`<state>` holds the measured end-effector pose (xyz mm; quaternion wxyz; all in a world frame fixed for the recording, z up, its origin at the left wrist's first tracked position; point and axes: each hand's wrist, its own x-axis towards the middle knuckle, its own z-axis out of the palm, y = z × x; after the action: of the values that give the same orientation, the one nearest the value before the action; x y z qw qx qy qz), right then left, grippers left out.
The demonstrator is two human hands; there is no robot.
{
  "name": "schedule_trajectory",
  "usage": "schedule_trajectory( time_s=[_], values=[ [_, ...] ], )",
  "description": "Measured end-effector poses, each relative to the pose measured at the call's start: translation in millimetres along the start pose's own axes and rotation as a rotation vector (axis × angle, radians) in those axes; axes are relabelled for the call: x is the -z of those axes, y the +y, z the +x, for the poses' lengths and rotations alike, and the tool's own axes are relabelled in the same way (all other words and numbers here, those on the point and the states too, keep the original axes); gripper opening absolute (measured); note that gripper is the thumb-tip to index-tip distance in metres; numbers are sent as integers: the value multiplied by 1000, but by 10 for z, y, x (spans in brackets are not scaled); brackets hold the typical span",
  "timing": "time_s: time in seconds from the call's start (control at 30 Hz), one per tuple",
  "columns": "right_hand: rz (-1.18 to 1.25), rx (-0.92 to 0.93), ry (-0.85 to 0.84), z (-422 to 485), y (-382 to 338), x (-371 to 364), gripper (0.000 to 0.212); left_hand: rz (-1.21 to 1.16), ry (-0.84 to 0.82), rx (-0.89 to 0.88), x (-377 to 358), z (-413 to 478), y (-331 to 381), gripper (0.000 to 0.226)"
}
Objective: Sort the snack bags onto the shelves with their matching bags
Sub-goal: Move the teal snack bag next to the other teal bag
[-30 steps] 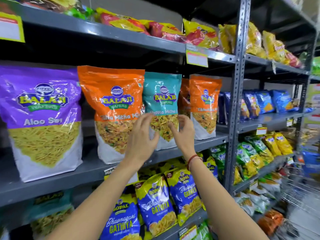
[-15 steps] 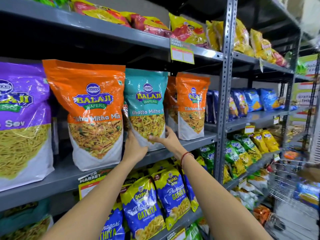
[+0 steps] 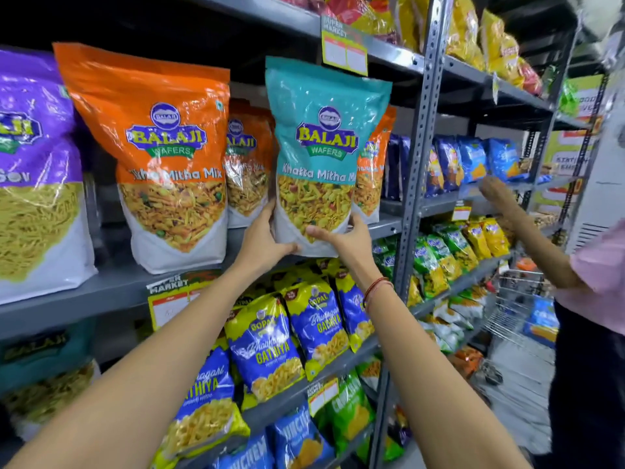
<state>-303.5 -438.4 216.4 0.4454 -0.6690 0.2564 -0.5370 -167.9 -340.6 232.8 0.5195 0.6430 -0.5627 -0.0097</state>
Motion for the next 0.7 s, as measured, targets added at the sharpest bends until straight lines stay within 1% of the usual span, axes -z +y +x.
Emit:
schedule_trajectory(
  time_s=[0.03, 0.07, 0.13, 0.27, 0.37, 0.5, 0.6, 0.7],
  values=[
    [17, 8, 14, -104, -22, 34, 66, -4, -3, -15, -2, -53, 3, 98],
    [23, 8, 41, -205, -23, 54, 75, -5, -6, -29, -1, -120, -2, 98],
    [9, 2, 84, -437, 16, 73, 85, 3, -7, -53, 20, -303, -13, 98],
    [-20, -5, 110, -981, 200, 27, 73, 101, -16, -84, 115, -800, -70, 101],
    [-36, -17, 88, -1405, 348, -140, 75, 109, -69, -102, 247, -1215, -268, 98],
    [-48, -46, -2, -1974, 543, -496, 83, 166, -75, 26, 453, -1768, -768, 97],
    [-21, -84, -95, -2341, 701, -815, 82, 141, -34, 117, 678, -2213, -1055, 99],
    [-27, -112, -194, -2636, 839, -1172, 81, 153, -3, 234, 948, -2619, -1340, 97]
  ],
)
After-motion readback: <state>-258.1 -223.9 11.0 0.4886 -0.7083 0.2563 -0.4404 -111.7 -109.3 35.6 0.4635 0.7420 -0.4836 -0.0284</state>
